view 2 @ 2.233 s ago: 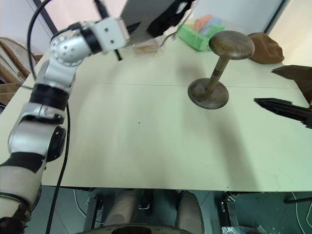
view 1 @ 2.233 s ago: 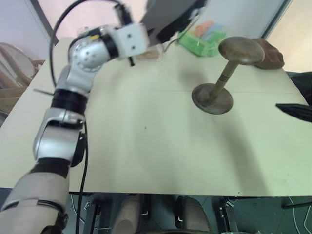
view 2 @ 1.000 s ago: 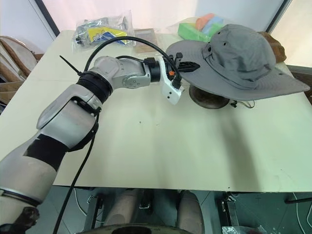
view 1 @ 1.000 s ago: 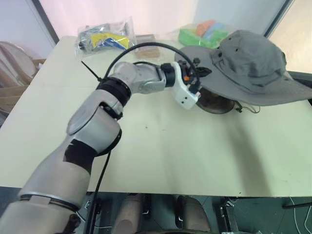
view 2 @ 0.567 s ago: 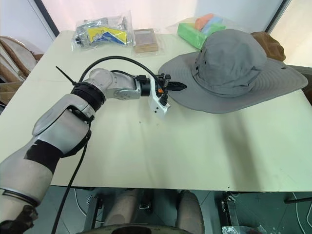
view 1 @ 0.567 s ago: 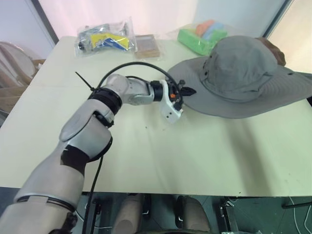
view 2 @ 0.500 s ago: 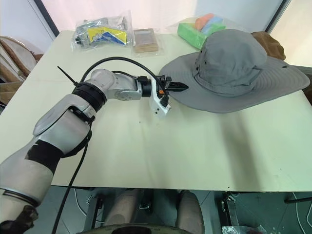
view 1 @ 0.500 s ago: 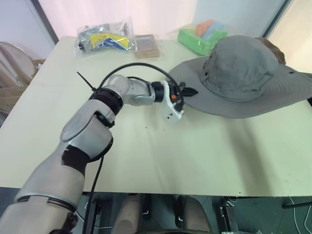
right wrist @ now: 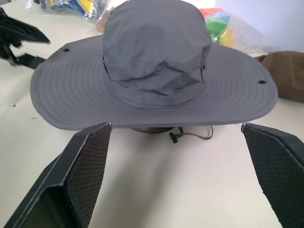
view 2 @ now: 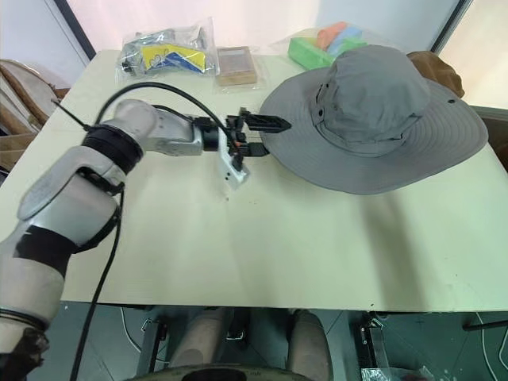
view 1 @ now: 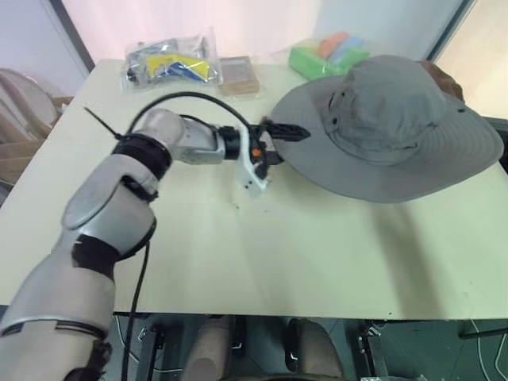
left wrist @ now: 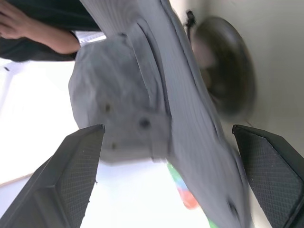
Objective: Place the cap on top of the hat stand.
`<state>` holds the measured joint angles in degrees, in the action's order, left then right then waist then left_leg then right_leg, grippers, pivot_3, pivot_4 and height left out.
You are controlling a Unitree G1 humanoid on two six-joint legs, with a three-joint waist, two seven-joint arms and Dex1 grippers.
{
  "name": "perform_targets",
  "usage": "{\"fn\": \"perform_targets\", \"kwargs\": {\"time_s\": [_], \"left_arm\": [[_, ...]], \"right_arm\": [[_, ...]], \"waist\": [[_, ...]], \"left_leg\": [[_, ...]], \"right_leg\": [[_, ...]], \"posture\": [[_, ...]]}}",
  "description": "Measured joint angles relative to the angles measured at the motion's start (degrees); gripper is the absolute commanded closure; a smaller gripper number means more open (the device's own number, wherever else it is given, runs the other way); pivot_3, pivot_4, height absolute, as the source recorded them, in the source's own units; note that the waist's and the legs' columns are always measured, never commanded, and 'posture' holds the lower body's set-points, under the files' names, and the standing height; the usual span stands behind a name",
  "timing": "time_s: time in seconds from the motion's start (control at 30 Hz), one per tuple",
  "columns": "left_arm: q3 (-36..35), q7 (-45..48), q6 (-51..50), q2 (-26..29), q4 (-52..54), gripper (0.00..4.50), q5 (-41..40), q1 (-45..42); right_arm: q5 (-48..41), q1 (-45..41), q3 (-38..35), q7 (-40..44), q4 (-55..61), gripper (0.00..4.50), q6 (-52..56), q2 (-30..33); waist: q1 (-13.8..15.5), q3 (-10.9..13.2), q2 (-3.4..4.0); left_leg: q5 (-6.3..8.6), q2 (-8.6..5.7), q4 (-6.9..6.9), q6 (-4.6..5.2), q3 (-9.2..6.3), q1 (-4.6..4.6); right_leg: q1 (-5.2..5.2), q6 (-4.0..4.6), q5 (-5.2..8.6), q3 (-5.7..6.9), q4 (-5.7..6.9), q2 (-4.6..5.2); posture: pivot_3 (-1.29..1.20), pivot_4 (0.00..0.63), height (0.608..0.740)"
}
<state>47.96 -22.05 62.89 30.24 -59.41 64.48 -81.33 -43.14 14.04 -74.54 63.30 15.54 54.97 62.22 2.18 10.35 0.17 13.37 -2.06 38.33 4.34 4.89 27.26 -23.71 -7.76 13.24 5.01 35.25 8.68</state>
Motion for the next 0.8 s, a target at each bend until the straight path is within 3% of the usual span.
{"fn": "perform_targets", "kwargs": {"time_s": [0.1, 0.2, 0.27, 0.3, 0.33, 0.37, 0.4, 0.43, 0.47, 0.5, 0.57, 0.63, 0.7, 0.8], "left_arm": [[-0.4, 1.2, 4.5, 7.0, 0.6, 0.01, -0.3, 0.0], [-1.4, 8.8, 10.4, 11.9, -3.9, 0.01, -3.9, 0.1], [-4.5, 18.1, 12.8, 12.2, -9.3, 0.01, -9.8, 0.6], [-10.9, 31.3, 11.2, 11.0, -14.4, 0.01, -17.8, 1.6], [-19.8, 49.6, 6.0, 9.7, -18.8, 0.01, -29.0, 3.1], [-24.2, 59.7, 1.6, 9.2, -20.2, 0.01, -34.8, 3.7], [-31.9, 77.8, -10.8, 7.9, -21.7, 0.01, -43.6, 3.6], [-35.2, 85.5, -17.3, 8.0, -22.3, 0.01, -47.5, 2.9], [-41.1, 99.4, -32.9, 8.3, -22.6, 0.01, -54.4, 0.7], [-43.9, 106.0, -42.7, 9.1, -21.8, 0.01, -58.6, -1.1], [-46.6, 112.3, -59.2, 11.5, -15.1, 0.01, -66.6, -3.0], [-45.9, 113.6, -68.8, 13.4, -7.5, 0.01, -72.8, -2.2], [-41.6, 114.2, -76.2, 16.4, 3.3, 0.01, -80.3, 1.9], [-36.7, 114.4, -81.3, 18.2, 10.8, 0.01, -86.2, 5.8]], "right_arm": [[0.4, -0.4, 1.8, 0.4, -1.6, 0.00, -0.9, 1.4], [0.6, -1.6, 3.8, 0.4, -3.1, 0.00, -1.8, 1.6], [0.9, -1.8, 5.0, 0.4, -3.5, 0.00, -2.3, 1.6], [1.3, -1.8, 6.2, 0.6, -3.5, 0.00, -3.0, 1.8], [1.8, -1.7, 7.3, 1.1, -3.6, 0.00, -3.6, 2.1], [2.0, -1.7, 7.7, 1.3, -3.8, 0.00, -4.0, 2.1], [2.6, -1.8, 8.6, 1.7, -5.1, 0.00, -4.6, 2.8], [3.0, -1.9, 9.0, 1.8, -5.8, 0.00, -4.9, 3.4], [3.8, -2.5, 9.6, 2.2, -7.5, 0.00, -5.5, 4.5], [4.4, -3.1, 10.0, 2.4, -8.5, 0.00, -6.0, 5.2], [5.1, -4.0, 11.0, 3.0, -9.8, 0.00, -7.3, 6.6], [6.0, -5.0, 11.9, 3.5, -10.8, 0.00, -8.0, 6.8], [6.5, -6.5, 13.5, 3.7, -12.8, 0.00, -8.7, 7.6], [7.1, -8.4, 14.7, 3.9, -14.3, 0.00, -9.2, 8.2]], "waist": [[-0.1, 0.0, 0.01], [-0.2, 0.0, 0.03], [0.2, 0.0, 0.04], [0.3, 0.0, 0.06], [0.2, 0.0, 0.06], [0.0, 0.0, 0.06], [-0.1, 0.0, 0.05], [-0.3, 0.0, 0.03], [-0.6, 0.1, -0.03], [-0.8, 0.1, -0.06], [-1.3, 0.1, -0.05], [-1.5, 0.0, -0.01], [-1.8, 0.0, 0.06], [-1.9, 0.0, 0.08]], "left_leg": [[-0.02, 0.00, 0.00, -0.08, 0.01, -0.01], [-0.06, 0.00, 0.00, -0.17, 0.03, -0.03], [-0.07, -0.02, 0.02, -0.18, 0.03, -0.02], [-0.18, -0.03, 0.10, -0.37, 0.05, 0.00], [-0.19, -0.02, 0.22, -0.37, 0.04, 0.09], [-0.15, 0.06, 0.49, -0.31, -0.01, 0.23], [-0.07, 0.08, 0.77, -0.19, -0.01, 0.29], [-0.06, 0.07, 0.83, -0.16, 0.00, 0.40], [-0.10, 0.05, 0.93, -0.01, 0.01, 0.47], [-0.09, 0.04, 0.97, 0.06, 0.01, 0.50], [-0.05, -0.10, 0.97, 0.21, 0.01, 0.20], [-0.01, -0.10, 0.97, 0.26, 0.01, -0.05], [-0.01, -0.10, 0.96, 0.25, 0.03, -0.14], [-0.03, -0.07, 0.95, 0.18, 0.01, -0.21]], "right_leg": [[-0.09, 0.00, 0.00, -0.01, 0.01, -0.02], [-0.29, 0.01, 0.00, -0.01, 0.03, -0.03], [-0.28, 0.01, 0.00, 0.01, 0.03, 0.00], [-0.30, 0.03, 0.01, 0.06, 0.06, -0.02], [-0.35, 0.04, 0.01, 0.06, 0.09, -0.01], [-0.41, 0.04, 0.01, 0.09, 0.20, -0.10], [-0.39, 0.03, 0.02, 0.12, 0.34, -0.14], [-0.46, 0.03, 0.02, 0.12, 0.36, -0.15], [-0.48, 0.01, 0.01, 0.13, 0.43, -0.22], [-0.48, -0.01, 0.02, 0.13, 0.48, -0.23], [-0.16, -0.24, 0.18, 0.12, 0.63, -0.10], [0.31, -0.32, 0.24, 0.10, 0.64, -0.09], [0.31, -0.31, 0.25, 0.00, 0.73, -0.06], [0.23, -0.30, 0.25, -0.03, 0.78, -0.04]], "posture": [[0.00, 0.150, 0.735], [0.00, 0.150, 0.735], [0.00, 0.150, 0.735], [0.00, 0.150, 0.735], [0.00, 0.150, 0.735], [0.00, 0.150, 0.735], [0.00, 0.150, 0.735], [0.00, 0.150, 0.735], [0.00, 0.150, 0.735], [0.00, 0.150, 0.735], [0.00, 0.150, 0.735], [0.00, 0.150, 0.735], [0.00, 0.150, 0.735], [0.00, 0.150, 0.735]]}}
